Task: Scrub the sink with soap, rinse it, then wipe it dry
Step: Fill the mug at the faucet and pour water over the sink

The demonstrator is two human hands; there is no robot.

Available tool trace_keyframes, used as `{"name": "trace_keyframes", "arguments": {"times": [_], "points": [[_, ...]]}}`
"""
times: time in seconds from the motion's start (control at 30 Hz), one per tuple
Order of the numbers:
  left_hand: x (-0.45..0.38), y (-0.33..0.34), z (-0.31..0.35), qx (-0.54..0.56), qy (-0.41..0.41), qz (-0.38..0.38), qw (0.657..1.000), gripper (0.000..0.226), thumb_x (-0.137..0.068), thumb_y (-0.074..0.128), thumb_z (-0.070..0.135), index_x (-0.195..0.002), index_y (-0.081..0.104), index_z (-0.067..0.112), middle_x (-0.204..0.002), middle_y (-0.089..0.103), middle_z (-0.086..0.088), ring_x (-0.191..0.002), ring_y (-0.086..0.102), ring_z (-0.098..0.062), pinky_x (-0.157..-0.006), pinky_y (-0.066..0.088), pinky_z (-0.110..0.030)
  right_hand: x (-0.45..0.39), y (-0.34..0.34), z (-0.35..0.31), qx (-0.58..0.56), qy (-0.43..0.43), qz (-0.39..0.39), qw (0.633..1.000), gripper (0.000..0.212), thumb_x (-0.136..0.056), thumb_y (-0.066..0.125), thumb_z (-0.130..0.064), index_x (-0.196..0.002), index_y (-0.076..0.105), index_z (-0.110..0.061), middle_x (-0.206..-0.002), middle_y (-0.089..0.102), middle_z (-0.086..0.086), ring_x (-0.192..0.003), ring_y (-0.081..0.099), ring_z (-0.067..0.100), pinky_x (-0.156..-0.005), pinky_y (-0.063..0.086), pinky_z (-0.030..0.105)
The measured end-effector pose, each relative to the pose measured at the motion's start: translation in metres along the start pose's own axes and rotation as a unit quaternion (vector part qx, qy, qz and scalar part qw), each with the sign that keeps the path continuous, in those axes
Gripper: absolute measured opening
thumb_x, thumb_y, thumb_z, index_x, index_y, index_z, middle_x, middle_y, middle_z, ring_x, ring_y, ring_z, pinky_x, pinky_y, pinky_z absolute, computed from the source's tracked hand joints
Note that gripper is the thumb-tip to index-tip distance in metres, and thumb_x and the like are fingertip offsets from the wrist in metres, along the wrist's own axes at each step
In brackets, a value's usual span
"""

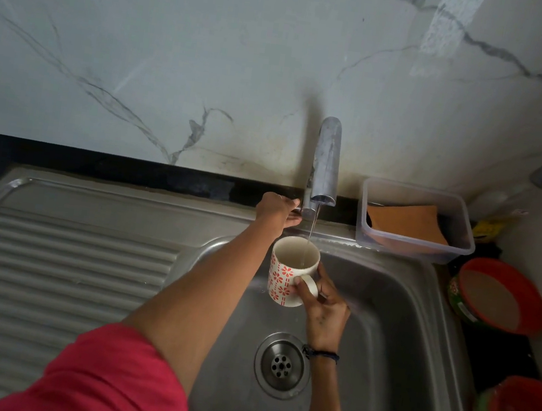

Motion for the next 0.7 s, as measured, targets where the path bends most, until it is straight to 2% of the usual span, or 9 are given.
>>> {"name": "trace_keyframes", "arguments": {"times": [0.07, 0.1, 0.2, 0.3, 0.37, 0.43, 0.53, 0.63, 0.7], "points": [[0.000, 0.001, 0.000, -0.007, 0.008, 0.001, 1.000, 0.027, -0.091, 0.053, 0.003, -0.116, 0.052, -0.006, -0.116, 0.059, -0.025, -0.103, 0.062, -0.033, -0.085, 0.054, -0.035, -0.001, -0.001, 0.005, 0.002, 0.009, 0.007, 1.000, 0.011, -0.075, 0.073, -0.001, -0.079, 0.074, -0.011, -0.126, 0.062, 0.005, -0.113, 0.060, 0.015, -0.080, 0.050, 0.010], [-0.001, 0.000, 0.000, -0.005, 0.009, 0.000, 1.000, 0.026, -0.091, 0.053, 0.002, -0.116, 0.052, -0.007, -0.116, 0.059, -0.026, -0.103, 0.062, -0.034, -0.085, 0.053, -0.035, 0.000, -0.001, 0.006, -0.001, 0.013, 0.008, 1.000, 0.010, -0.075, 0.073, -0.001, -0.076, 0.073, -0.010, -0.126, 0.061, 0.003, -0.112, 0.060, 0.012, -0.081, 0.050, 0.012], [-0.001, 0.000, 0.002, -0.019, 0.011, -0.009, 1.000, 0.027, -0.091, 0.054, 0.002, -0.116, 0.052, -0.008, -0.117, 0.059, -0.027, -0.104, 0.062, -0.035, -0.087, 0.052, -0.037, 0.001, -0.001, 0.005, -0.039, 0.014, 0.014, 0.999, 0.028, -0.074, 0.074, -0.003, -0.062, 0.070, -0.027, -0.125, 0.062, -0.001, -0.113, 0.060, 0.013, -0.089, 0.051, 0.027], [0.001, 0.002, 0.003, -0.087, 0.030, -0.022, 0.996, 0.029, -0.095, 0.050, 0.011, -0.117, 0.050, -0.008, -0.114, 0.061, -0.026, -0.102, 0.063, -0.034, -0.085, 0.052, -0.036, 0.002, -0.001, -0.002, -0.061, 0.022, 0.014, 0.998, 0.021, -0.072, 0.075, -0.008, -0.072, 0.073, -0.029, -0.123, 0.063, 0.004, -0.114, 0.060, 0.017, -0.093, 0.051, 0.036], [0.003, 0.001, 0.005, -0.173, 0.058, -0.024, 0.983, 0.031, -0.097, 0.047, 0.020, -0.111, 0.055, -0.005, -0.110, 0.065, -0.020, -0.098, 0.065, -0.032, -0.080, 0.052, -0.035, 0.002, -0.003, -0.007, -0.069, 0.025, 0.016, 0.997, 0.027, -0.074, 0.074, -0.002, -0.075, 0.074, -0.029, -0.121, 0.065, 0.006, -0.111, 0.061, 0.017, -0.091, 0.052, 0.034], [0.003, -0.002, 0.007, -0.248, 0.072, -0.029, 0.966, 0.032, -0.097, 0.046, 0.028, -0.093, 0.062, 0.001, -0.108, 0.065, -0.017, -0.096, 0.064, -0.032, -0.084, 0.052, -0.038, 0.002, -0.004, -0.015, -0.059, 0.017, 0.010, 0.998, 0.031, -0.075, 0.073, 0.000, -0.077, 0.073, -0.031, -0.121, 0.065, 0.004, -0.109, 0.062, 0.014, -0.087, 0.052, 0.027], [0.001, -0.003, 0.005, -0.305, 0.037, -0.047, 0.950, 0.039, -0.097, 0.042, 0.036, -0.072, 0.052, 0.008, -0.102, 0.065, -0.020, -0.084, 0.064, -0.033, -0.090, 0.050, -0.047, 0.001, -0.009, -0.020, -0.047, 0.005, 0.009, 0.999, 0.020, -0.075, 0.073, -0.001, -0.078, 0.072, -0.021, -0.121, 0.064, -0.001, -0.108, 0.061, 0.010, -0.080, 0.051, 0.016], [0.003, -0.003, 0.004, -0.284, 0.007, -0.060, 0.957, 0.039, -0.097, 0.042, 0.037, -0.072, 0.045, 0.008, -0.094, 0.065, -0.019, -0.064, 0.059, -0.026, -0.093, 0.048, -0.048, 0.000, -0.013, -0.019, -0.041, 0.004, 0.011, 0.999, 0.015, -0.075, 0.073, -0.004, -0.079, 0.071, -0.018, -0.123, 0.063, -0.002, -0.109, 0.061, 0.010, -0.084, 0.052, 0.022], [0.004, -0.004, 0.004, -0.270, -0.003, -0.064, 0.961, 0.038, -0.097, 0.043, 0.037, -0.073, 0.044, 0.007, -0.099, 0.065, -0.020, -0.068, 0.061, -0.028, -0.092, 0.048, -0.047, -0.001, -0.014, -0.016, -0.039, 0.003, 0.012, 0.999, 0.013, -0.075, 0.074, -0.006, -0.083, 0.073, -0.015, -0.123, 0.063, -0.002, -0.111, 0.061, 0.012, -0.087, 0.052, 0.028]]}}
Point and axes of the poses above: each hand's wrist, its own x-axis away from the middle knuckle, its own y-axis out of the palm, z = x × y, the point moved 9 cm from there along -x, towards the middle knuckle
